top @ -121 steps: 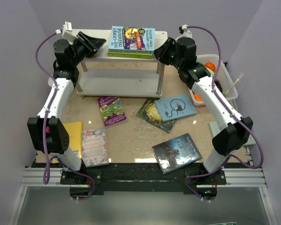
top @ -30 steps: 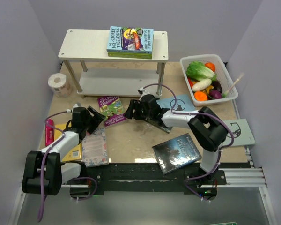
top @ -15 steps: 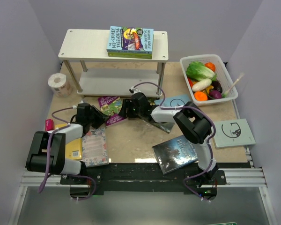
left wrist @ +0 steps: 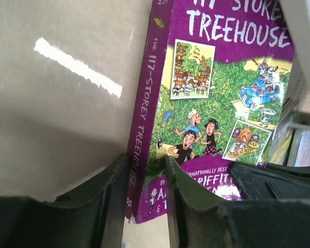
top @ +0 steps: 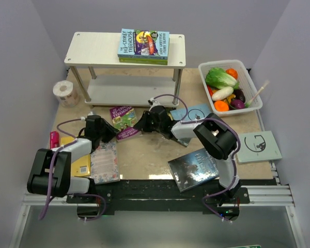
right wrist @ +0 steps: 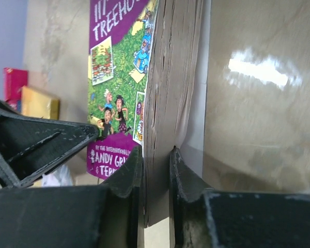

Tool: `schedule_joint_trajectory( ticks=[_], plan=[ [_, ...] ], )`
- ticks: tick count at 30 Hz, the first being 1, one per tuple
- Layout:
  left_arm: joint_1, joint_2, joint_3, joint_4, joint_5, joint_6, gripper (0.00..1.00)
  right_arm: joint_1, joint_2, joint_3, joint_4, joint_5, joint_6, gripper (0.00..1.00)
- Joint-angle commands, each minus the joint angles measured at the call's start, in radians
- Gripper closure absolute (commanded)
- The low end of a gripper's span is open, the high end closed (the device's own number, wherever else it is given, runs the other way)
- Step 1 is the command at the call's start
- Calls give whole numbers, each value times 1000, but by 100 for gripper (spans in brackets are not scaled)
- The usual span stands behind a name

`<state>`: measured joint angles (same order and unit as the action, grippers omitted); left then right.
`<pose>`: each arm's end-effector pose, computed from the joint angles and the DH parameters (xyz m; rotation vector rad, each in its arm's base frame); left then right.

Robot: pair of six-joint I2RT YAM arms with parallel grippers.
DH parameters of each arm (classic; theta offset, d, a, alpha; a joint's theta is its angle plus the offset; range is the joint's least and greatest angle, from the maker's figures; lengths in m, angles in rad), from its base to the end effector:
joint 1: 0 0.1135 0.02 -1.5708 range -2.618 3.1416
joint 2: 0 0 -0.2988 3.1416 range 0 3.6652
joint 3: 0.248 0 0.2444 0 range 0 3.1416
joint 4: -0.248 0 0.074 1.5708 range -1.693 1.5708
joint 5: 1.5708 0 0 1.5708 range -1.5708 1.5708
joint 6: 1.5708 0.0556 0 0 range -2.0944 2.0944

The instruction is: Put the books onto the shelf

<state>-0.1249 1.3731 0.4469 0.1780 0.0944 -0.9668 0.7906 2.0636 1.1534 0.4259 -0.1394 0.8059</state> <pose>0.2439 -0.0359 0.1651 -0.9386 2.2179 -0.6424 0.3239 0.3383 0.1664 -0.0775 2.2482 1.0814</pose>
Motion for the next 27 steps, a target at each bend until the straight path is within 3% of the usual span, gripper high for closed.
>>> schedule_joint_trajectory(
  ticks=[1,2,5,11,19,27],
  plan=[
    [-36,-181,70,-182,32,46,59,79,-192,-105,61,-233,53,100],
    [-32,-216,113,-251,12,59,48,79,-229,-135,27,-245,44,100],
    [2,-334,193,-403,-60,131,33,78,-382,-155,-231,-278,-13,100],
    [85,-476,207,-551,83,229,18,17,-669,-218,-423,-396,-59,100],
    [113,-710,15,-489,316,221,14,-132,-936,-241,-536,-583,-40,100],
    [117,-815,-89,-241,553,105,11,-151,-985,-212,-621,-669,-56,100]
  ],
)
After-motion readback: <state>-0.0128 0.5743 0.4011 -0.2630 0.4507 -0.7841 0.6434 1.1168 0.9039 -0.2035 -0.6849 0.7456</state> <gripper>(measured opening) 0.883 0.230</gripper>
